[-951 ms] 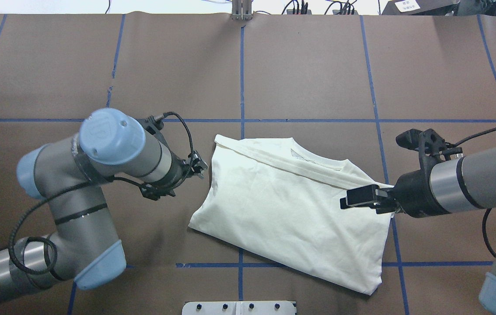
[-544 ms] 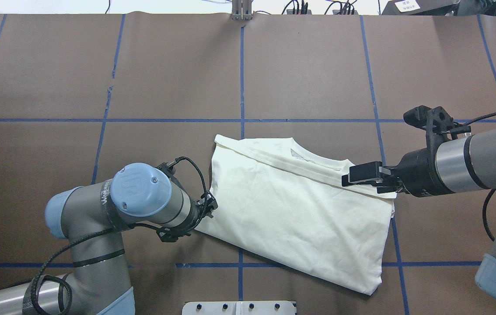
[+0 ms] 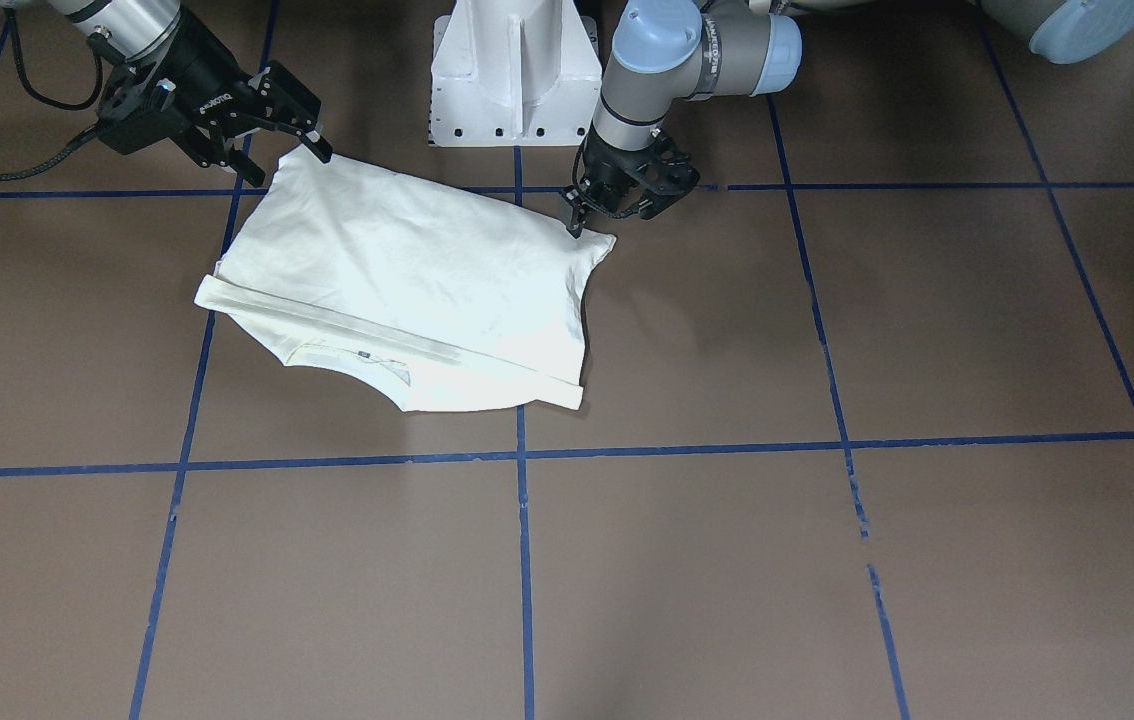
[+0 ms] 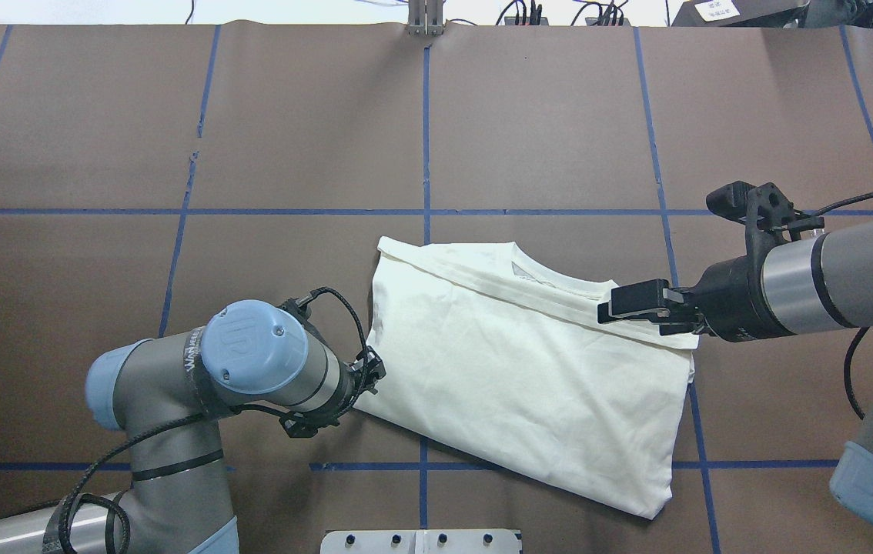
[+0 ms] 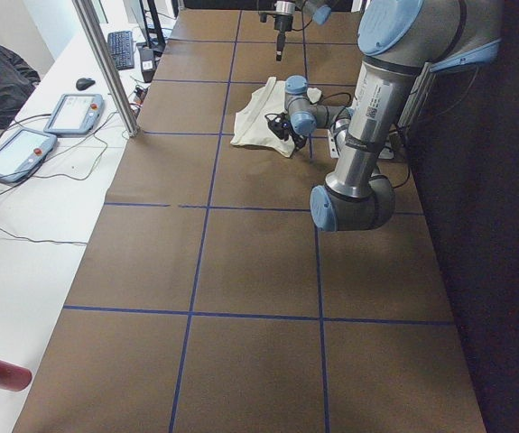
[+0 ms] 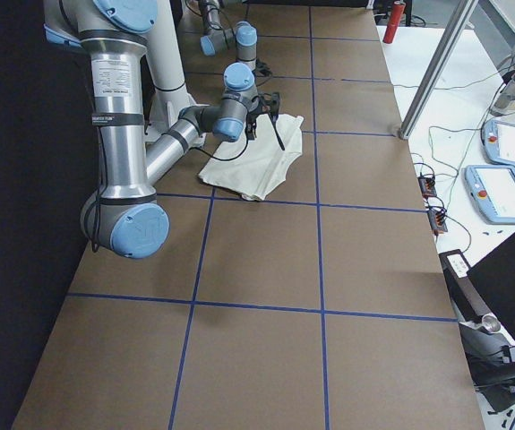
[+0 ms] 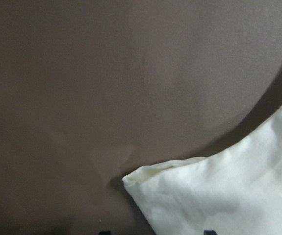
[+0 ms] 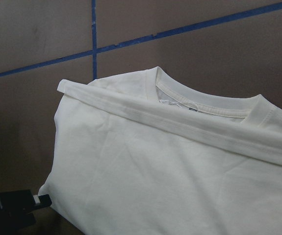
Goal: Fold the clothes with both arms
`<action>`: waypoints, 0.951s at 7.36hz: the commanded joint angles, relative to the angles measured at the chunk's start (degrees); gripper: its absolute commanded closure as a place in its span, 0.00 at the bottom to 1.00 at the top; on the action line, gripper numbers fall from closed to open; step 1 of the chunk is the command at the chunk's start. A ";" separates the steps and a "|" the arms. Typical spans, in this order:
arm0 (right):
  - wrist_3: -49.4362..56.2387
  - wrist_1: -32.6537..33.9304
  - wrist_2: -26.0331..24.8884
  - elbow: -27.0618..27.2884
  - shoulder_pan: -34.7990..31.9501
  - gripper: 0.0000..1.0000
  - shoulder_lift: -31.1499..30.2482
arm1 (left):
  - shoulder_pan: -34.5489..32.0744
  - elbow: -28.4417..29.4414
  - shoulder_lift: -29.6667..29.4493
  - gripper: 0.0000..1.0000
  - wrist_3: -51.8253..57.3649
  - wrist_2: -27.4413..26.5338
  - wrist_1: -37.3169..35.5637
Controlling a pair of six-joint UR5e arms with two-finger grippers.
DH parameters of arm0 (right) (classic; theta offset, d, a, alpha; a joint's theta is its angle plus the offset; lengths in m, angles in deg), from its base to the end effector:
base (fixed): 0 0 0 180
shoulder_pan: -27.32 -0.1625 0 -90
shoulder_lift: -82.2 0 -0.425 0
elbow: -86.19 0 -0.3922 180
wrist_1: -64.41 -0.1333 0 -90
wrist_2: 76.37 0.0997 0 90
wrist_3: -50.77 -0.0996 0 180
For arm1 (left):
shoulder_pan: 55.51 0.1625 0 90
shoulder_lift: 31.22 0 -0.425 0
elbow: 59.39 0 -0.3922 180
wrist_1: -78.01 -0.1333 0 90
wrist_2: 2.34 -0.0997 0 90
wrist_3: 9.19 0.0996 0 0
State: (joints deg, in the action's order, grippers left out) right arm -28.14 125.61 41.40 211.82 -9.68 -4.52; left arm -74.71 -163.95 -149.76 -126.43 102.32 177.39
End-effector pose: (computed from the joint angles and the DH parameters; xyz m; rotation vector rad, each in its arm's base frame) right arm -0.3062 -0.3395 0.2816 0.0818 -1.2265 0.1076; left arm 0.5562 -0.3081 0.2475 -0.3063 0.9079 -0.6319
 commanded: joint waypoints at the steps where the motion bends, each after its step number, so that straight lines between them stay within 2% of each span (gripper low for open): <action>1: 0.07 -0.03 -0.09 -1.00 0.00 0.00 0.58 | -0.40 0.23 -0.02 0.21 0.17 -1.30 0.02; 7: 0.25 -0.03 -0.18 -1.71 -0.08 0.00 0.76 | 0.04 3.48 -0.11 0.22 0.43 -2.27 0.46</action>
State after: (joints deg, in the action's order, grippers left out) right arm -27.91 125.59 41.25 210.10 -9.69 -3.76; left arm -74.79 -160.80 -149.86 -126.00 100.07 177.72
